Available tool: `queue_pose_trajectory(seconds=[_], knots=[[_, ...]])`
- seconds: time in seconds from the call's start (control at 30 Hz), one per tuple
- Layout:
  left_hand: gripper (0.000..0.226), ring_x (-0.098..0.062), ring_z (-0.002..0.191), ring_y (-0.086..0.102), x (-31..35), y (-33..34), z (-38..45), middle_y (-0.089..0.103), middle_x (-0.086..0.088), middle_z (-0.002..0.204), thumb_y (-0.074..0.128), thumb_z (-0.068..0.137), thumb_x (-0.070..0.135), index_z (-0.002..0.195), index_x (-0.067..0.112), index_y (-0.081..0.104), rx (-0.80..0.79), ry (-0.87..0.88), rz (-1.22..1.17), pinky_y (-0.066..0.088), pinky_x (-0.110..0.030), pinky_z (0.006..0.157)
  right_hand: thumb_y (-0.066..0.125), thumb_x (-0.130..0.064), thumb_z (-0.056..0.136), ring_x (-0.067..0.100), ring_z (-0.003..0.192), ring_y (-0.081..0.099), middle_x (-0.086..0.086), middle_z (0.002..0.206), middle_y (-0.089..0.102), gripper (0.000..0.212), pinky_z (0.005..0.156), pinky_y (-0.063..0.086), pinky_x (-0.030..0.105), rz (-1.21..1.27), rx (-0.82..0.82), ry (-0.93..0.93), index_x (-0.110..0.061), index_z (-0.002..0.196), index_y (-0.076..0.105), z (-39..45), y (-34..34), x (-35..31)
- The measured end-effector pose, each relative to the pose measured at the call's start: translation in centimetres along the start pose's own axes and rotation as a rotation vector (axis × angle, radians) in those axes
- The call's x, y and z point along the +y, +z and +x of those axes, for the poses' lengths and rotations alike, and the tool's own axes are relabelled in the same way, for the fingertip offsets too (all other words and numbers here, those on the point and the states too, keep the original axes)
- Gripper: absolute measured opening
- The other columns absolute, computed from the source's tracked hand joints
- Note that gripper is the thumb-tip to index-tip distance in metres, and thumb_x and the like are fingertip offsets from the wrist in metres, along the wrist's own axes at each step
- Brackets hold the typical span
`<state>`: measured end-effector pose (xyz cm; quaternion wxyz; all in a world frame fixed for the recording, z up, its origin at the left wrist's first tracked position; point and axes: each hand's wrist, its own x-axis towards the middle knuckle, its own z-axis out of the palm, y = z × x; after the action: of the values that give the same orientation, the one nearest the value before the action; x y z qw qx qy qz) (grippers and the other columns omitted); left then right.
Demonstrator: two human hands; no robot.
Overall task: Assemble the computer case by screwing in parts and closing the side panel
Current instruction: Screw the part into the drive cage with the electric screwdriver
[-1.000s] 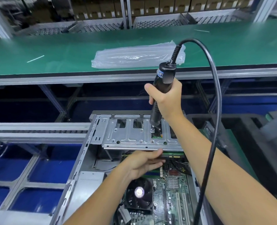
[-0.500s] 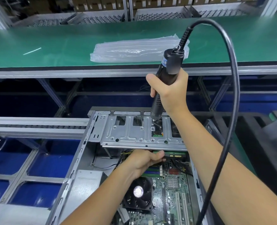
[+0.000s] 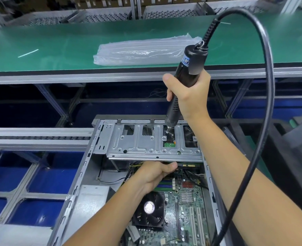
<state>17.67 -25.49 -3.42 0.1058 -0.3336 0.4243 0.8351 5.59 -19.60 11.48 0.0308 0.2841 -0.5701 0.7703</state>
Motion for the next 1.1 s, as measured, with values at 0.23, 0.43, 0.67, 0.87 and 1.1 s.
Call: queue_pose_trajectory(seconds=[0.23, 0.43, 0.67, 0.87, 1.1], knots=[[0.022, -0.016, 0.092, 0.068, 0.0, 0.0, 0.1, 0.073, -0.012, 0.096, 0.071, 0.075, -0.003, 0.097, -0.008, 0.066, -0.011, -0.012, 0.007, 0.053, -0.021, 0.079, 0.071, -0.003, 0.081, 0.023, 0.041, 0.05, 0.001, 0.054, 0.055, 0.022, 0.05, 0.045, 0.027, -0.004, -0.012, 0.021, -0.004, 0.075, 0.05, -0.5, 0.7, 0.5], [0.015, -0.013, 0.086, 0.069, -0.1, 0.2, 0.2, 0.073, -0.01, 0.09, 0.067, 0.079, -0.006, 0.094, -0.008, 0.066, 0.0, -0.015, -0.006, 0.053, -0.018, 0.074, 0.071, -0.005, 0.08, 0.023, 0.041, 0.05, 0.007, 0.056, 0.055, 0.021, 0.05, 0.046, 0.029, -0.028, -0.012, 0.036, 0.0, 0.077, 0.051, -0.6, 0.8, 0.9], [0.025, -0.013, 0.084, 0.069, -0.2, 0.1, 0.4, 0.074, -0.01, 0.086, 0.069, 0.077, -0.006, 0.101, -0.011, 0.062, 0.026, -0.023, -0.017, 0.047, -0.026, 0.095, 0.071, -0.005, 0.08, 0.021, 0.041, 0.049, 0.01, 0.057, 0.054, 0.021, 0.05, 0.046, 0.029, -0.043, -0.012, 0.055, 0.0, 0.076, 0.051, -0.7, 0.9, 1.3], [0.021, -0.012, 0.084, 0.07, -0.1, 0.2, 0.3, 0.074, -0.01, 0.089, 0.069, 0.078, -0.007, 0.098, -0.009, 0.063, 0.002, -0.024, -0.015, 0.052, -0.02, 0.079, 0.071, -0.004, 0.081, 0.021, 0.041, 0.048, 0.01, 0.056, 0.053, 0.022, 0.05, 0.045, 0.029, -0.052, -0.014, 0.065, 0.0, 0.075, 0.05, -0.8, 1.0, 1.5], [0.015, -0.009, 0.082, 0.069, 0.3, -0.1, 0.3, 0.075, -0.005, 0.086, 0.072, 0.077, -0.001, 0.091, -0.003, 0.067, -0.024, -0.035, 0.085, 0.052, -0.021, 0.087, 0.071, -0.005, 0.082, 0.02, 0.042, 0.05, 0.012, 0.061, 0.054, 0.02, 0.05, 0.046, 0.028, -0.066, -0.001, 0.057, 0.002, 0.079, 0.052, -0.7, 0.6, 1.4]])
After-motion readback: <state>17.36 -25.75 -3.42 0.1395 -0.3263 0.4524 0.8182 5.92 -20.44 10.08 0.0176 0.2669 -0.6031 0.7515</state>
